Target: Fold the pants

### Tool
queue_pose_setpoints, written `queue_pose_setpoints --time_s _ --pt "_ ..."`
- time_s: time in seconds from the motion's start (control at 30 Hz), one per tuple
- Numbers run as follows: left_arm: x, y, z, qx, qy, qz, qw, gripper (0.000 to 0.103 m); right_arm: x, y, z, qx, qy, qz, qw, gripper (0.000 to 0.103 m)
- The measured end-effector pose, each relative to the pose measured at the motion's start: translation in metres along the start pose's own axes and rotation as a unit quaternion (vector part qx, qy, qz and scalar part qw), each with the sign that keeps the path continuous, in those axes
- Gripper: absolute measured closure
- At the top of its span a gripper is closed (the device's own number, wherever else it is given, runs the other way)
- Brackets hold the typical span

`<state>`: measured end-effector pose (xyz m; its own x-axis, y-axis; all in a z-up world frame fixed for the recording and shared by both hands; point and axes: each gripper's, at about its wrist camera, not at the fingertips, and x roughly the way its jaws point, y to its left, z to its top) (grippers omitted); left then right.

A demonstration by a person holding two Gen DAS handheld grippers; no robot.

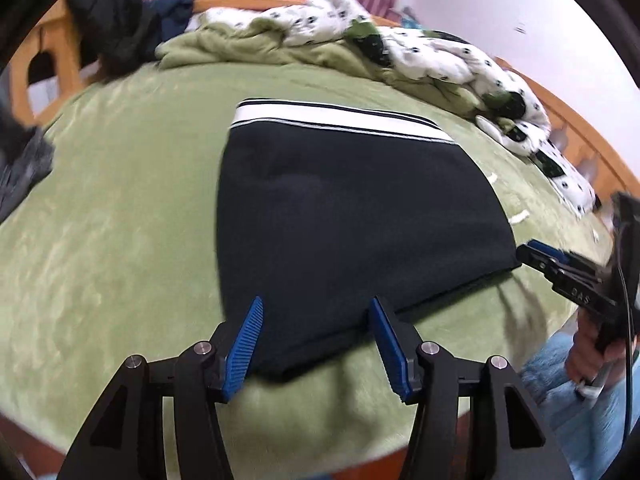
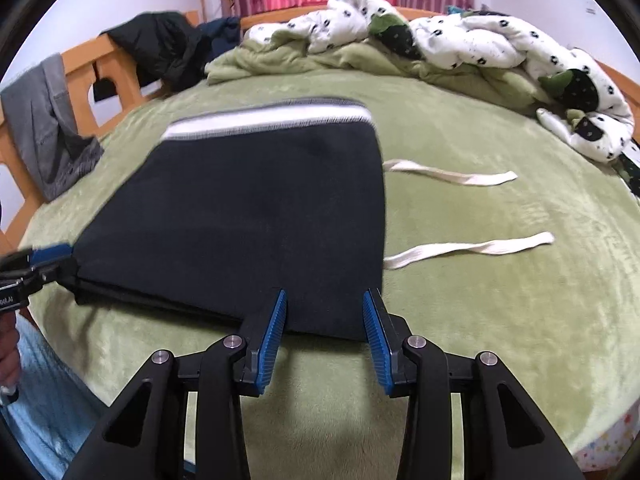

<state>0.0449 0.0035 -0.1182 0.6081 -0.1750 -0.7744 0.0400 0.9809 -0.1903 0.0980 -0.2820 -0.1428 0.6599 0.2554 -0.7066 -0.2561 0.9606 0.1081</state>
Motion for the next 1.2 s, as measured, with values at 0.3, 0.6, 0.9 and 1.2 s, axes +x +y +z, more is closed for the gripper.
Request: queue_pose_setpoints --time_s 0.3,0.6,0.9,1.2 --pt "-0.073 -0.025 0.008 -0.014 -0.04 -0.01 0.999 0.04 -0.087 0.024 0.024 -0.001 -0.038 -0.027 0.999 0.046" --pt "-0.131 -0.043 -0.003 -0.009 -0.1 -0.008 0.9949 0.028 -0.141 0.026 0.017 0.031 -0.06 -0.037 0.997 0.03" --pt "-0.145 -0.056 -0.011 0.002 -0.115 0.026 0.9931 0.022 -0.157 0.025 0.002 0.046 -0.059 -0.028 0.997 0.007" --pt "-0.148 -0.057 -0.013 -0.005 -0.116 0.012 0.9932 0.02 -0.166 0.041 0.002 0.025 -0.076 -0.04 0.996 0.007"
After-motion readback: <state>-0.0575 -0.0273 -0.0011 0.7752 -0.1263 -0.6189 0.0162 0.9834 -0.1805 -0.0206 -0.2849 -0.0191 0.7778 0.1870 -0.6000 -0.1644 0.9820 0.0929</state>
